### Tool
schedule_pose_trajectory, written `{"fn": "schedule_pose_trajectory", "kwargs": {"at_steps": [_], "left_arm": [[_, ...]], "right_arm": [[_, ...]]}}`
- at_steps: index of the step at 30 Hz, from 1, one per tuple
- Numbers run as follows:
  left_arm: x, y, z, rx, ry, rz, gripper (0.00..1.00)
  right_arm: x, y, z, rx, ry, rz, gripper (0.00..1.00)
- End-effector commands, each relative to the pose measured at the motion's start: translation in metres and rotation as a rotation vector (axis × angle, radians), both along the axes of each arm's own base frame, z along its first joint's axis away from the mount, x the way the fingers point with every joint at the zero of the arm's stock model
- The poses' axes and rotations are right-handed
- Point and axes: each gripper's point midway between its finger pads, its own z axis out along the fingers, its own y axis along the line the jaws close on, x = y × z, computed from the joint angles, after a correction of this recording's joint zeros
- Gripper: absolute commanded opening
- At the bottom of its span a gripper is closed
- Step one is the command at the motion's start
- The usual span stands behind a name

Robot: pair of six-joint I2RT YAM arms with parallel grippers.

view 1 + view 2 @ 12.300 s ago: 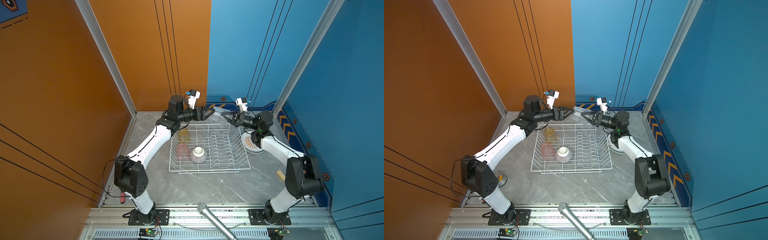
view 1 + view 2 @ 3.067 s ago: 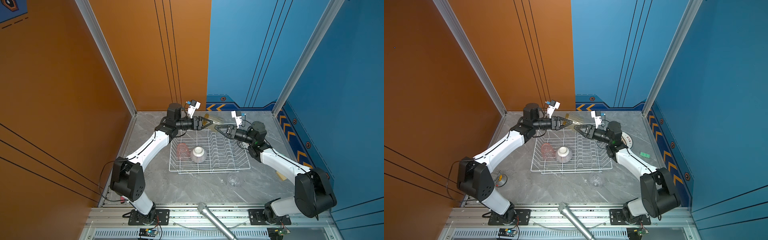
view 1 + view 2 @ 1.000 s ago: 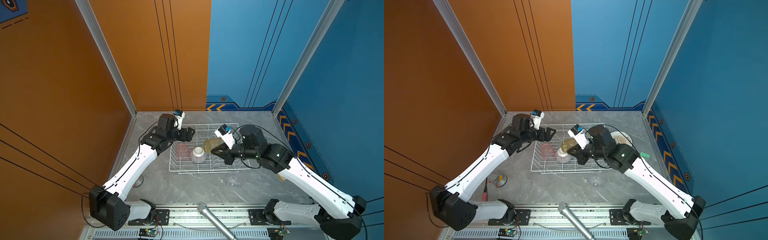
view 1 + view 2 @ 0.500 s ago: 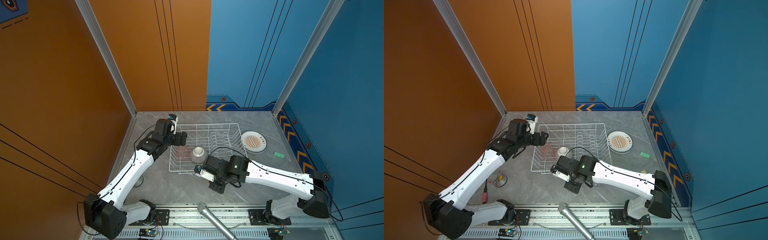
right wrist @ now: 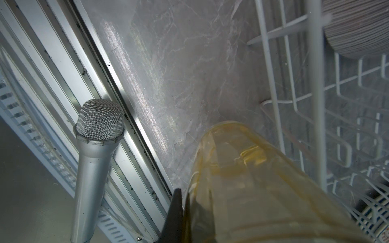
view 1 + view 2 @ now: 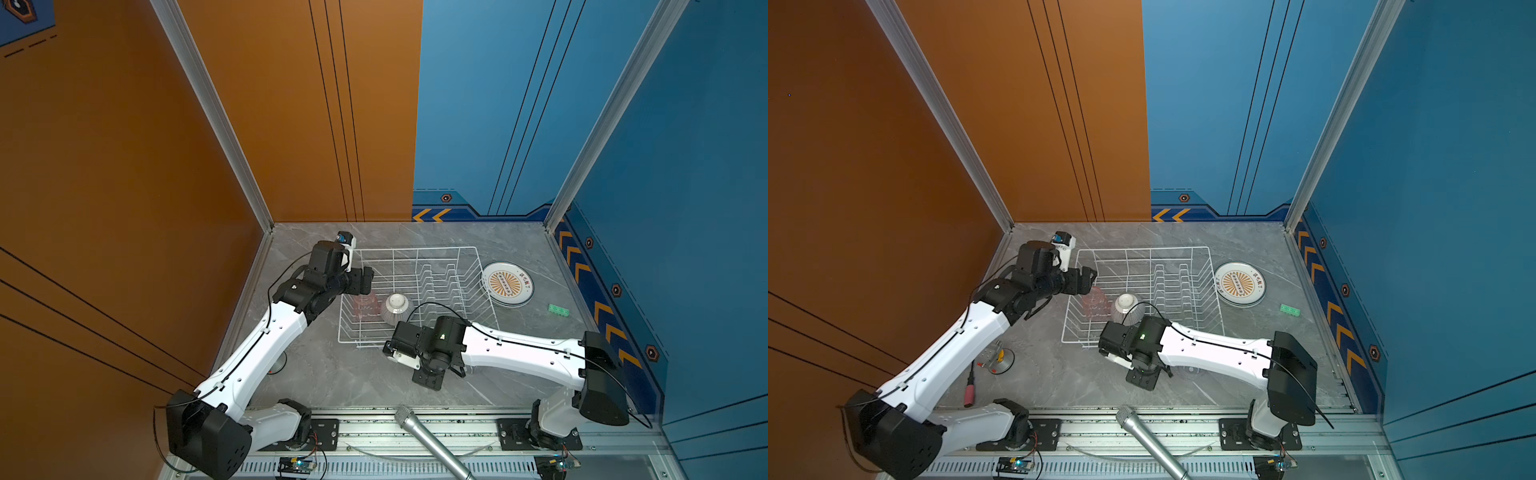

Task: Unload the mixed dishes from the dish rack
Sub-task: 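Lower the yellow cup upside down onto the table beside the rack with the right gripper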

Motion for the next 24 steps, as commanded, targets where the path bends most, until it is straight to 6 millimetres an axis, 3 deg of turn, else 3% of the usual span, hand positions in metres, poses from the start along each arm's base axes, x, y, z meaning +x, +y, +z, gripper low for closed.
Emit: {"fn": "schedule_pose_trajectory", "kwargs": {"at_steps": [1, 24], "left_arm": [[-0.001, -0.002, -0.003, 0.004, 0.007, 0.002, 0.92], [0.001, -0.011, -0.008, 0.014, 0.022, -0.022, 0.92]], "right_arm": [[0.002, -0.013, -0.009, -0.075, -0.024, 0.008, 0.0], [0.005, -0.018, -0.032, -0.127, 0.017, 0.016, 0.0]]}}
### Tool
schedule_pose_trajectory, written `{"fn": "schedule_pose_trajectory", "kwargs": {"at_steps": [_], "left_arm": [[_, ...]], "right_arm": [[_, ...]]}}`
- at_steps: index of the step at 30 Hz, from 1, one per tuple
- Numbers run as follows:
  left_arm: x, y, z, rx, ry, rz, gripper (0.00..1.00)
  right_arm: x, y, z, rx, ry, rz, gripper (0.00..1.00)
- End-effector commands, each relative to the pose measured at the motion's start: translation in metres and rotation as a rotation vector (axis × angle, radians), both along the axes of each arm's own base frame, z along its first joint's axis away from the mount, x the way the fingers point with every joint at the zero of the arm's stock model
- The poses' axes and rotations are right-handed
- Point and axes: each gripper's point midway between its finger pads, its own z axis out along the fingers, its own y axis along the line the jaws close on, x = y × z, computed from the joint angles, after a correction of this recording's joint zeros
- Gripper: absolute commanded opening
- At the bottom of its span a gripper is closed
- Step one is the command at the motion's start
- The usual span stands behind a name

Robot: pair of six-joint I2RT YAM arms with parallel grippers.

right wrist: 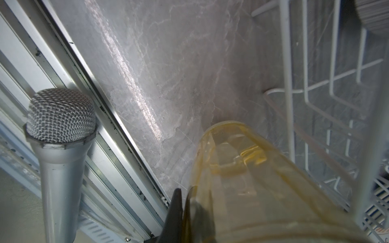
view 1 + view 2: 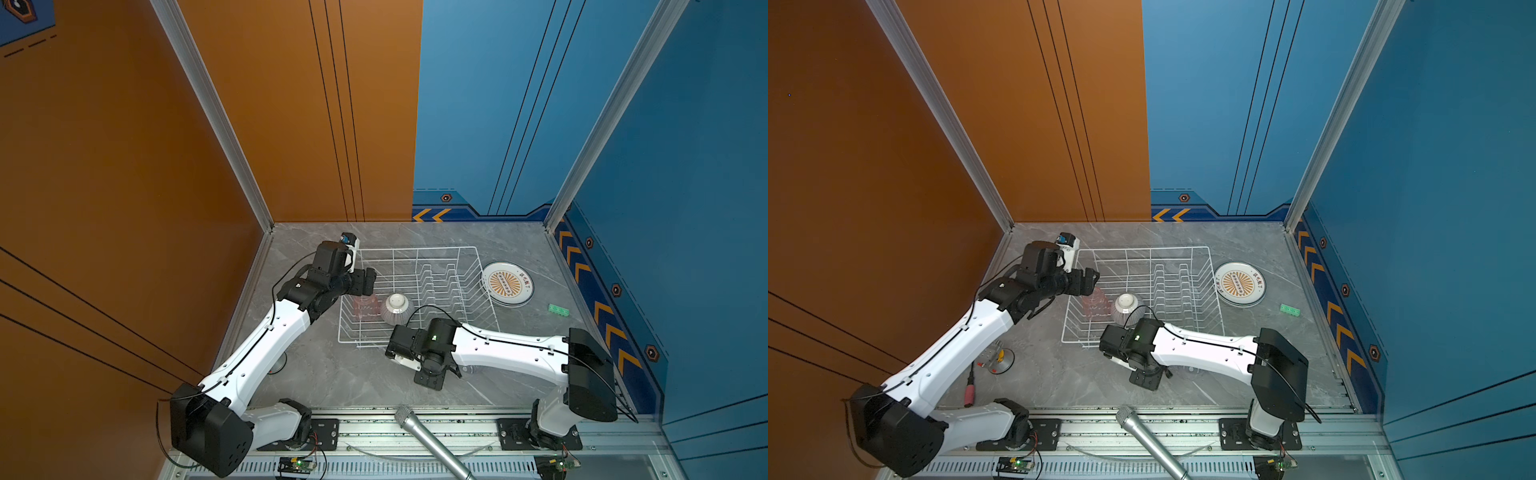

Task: Unload the mixed dishes from the dish rack
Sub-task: 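Lower the yellow cup upside down onto the table beside the rack with the right gripper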

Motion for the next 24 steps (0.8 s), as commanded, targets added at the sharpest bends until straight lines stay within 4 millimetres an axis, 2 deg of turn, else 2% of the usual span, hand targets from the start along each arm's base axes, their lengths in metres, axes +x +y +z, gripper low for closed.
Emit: {"fn": "schedule_pose_trajectory", "kwargs": {"at_steps": [1, 24], "left_arm": [[0.001, -0.003, 0.0, 0.005, 0.0, -0.002, 0.92], [0.005, -0.005, -0.004, 0.02, 0.015, -0.012, 0.92]], "right_arm": [[0.001, -0.006, -0.008, -0.03, 0.015, 0.014, 0.0], [0.01, -0.003, -0.02, -0.006, 0.065, 0.001, 0.0]]}}
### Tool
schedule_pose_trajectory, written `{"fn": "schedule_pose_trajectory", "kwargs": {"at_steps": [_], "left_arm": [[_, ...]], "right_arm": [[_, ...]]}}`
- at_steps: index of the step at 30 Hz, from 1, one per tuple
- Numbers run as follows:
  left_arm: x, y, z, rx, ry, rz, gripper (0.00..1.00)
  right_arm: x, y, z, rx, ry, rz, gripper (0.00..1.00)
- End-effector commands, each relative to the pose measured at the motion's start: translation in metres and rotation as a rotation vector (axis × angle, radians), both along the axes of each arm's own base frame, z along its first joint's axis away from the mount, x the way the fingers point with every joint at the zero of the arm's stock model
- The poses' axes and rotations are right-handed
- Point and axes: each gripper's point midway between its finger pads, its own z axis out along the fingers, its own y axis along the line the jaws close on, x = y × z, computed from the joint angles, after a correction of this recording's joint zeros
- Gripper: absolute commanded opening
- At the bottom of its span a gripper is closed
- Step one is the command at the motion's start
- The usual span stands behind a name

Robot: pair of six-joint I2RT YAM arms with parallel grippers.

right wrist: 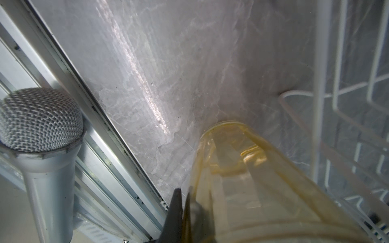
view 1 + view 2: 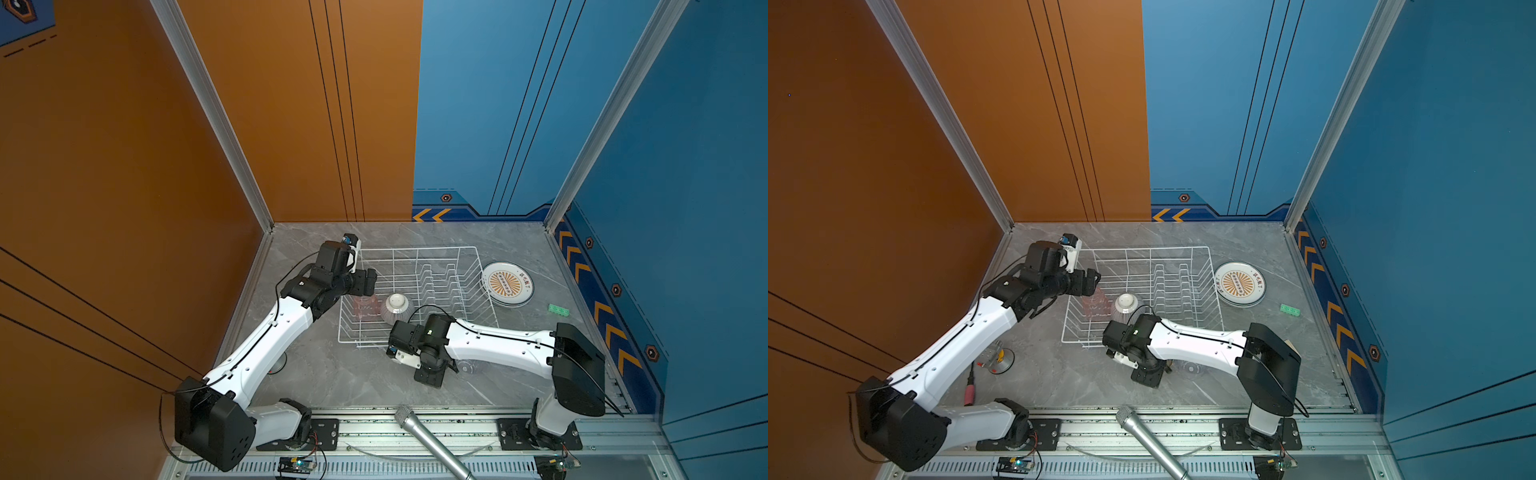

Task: Unload the mixed dishes from the dish rack
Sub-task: 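Lower the yellow cup upside down onto the table beside the rack with the right gripper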

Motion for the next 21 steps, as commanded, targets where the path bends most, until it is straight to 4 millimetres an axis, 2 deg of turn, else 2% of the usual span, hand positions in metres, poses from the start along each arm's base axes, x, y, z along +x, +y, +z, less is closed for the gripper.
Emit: {"fn": "schedule_pose_trajectory", "kwargs": {"at_steps": [1, 21], "left_arm": [[0.0014, -0.0038, 0.0072, 0.008, -0.013, -0.012, 0.92], [0.0, -0.0034, 0.0065, 0.023, 0.001, -0.02, 0.92]], "right_arm": [[0.0031, 0.0009, -0.0021, 0.011, 0.0, 0.01, 0.0], [0.0101, 0.0037, -0.0071, 0.02, 0.009, 0.008, 0.06]]}}
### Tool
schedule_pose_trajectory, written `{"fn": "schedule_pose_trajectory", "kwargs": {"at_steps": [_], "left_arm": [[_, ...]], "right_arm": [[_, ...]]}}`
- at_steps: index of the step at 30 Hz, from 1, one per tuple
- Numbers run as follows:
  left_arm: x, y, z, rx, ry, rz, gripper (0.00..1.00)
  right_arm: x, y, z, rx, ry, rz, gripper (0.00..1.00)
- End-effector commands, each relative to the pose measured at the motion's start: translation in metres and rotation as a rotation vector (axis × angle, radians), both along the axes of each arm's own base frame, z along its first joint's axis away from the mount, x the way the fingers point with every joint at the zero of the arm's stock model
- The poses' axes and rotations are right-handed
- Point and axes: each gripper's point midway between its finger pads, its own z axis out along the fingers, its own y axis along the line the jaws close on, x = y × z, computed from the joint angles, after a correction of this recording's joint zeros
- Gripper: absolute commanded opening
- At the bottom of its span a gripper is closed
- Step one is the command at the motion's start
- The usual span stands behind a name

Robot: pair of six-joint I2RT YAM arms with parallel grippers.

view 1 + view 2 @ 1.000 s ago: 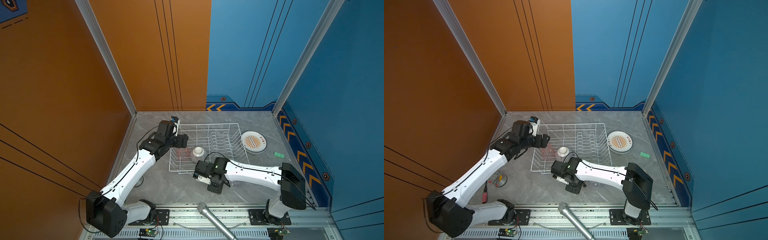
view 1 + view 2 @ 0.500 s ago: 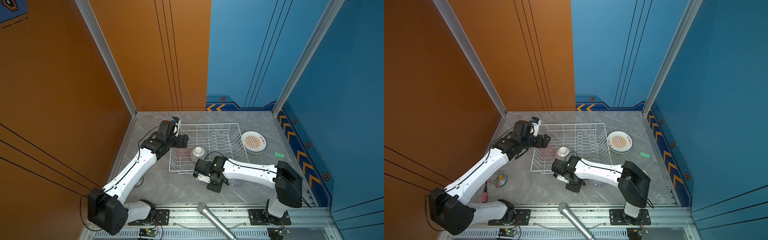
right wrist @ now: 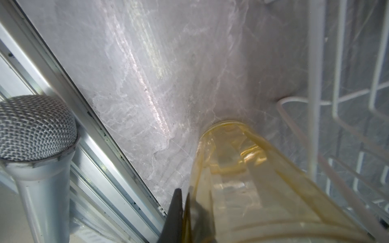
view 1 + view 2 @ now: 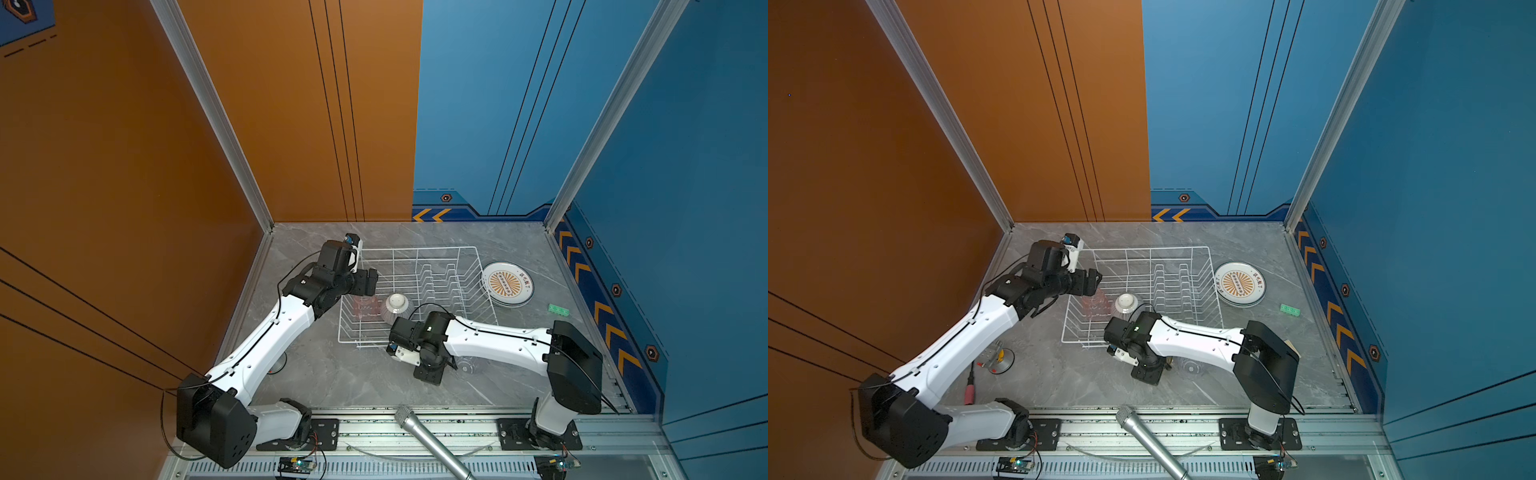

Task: Unload the mixed dishes from the dish rack
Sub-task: 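Lower the yellow cup upside down onto the table beside the rack with the right gripper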

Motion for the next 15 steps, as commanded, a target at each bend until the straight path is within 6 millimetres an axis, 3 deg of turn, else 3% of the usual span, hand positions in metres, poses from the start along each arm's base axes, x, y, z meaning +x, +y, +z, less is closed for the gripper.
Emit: {"fn": "schedule_pose_trajectory", "kwargs": {"at_steps": [1, 10, 15], "left_arm": [[-0.0007, -0.0003, 0.0064, 0.018, -0.003, -0.011, 0.92], [-0.002, 0.001, 0.0058, 0.025, 0.001, -0.009, 0.92], [-0.003, 0.0003, 0.0047, 0.029, 0.005, -0.012, 0.92]], "right_arm": [[0.0047, 0.0017, -0.0044, 0.006, -0.004, 0.013, 0.07], [0.0077, 0.002, -0.0056, 0.009, -0.007, 0.009, 0.2], [0.0109, 0.0019, 0.0002, 0.026, -0.033, 0.002, 0.36]]}}
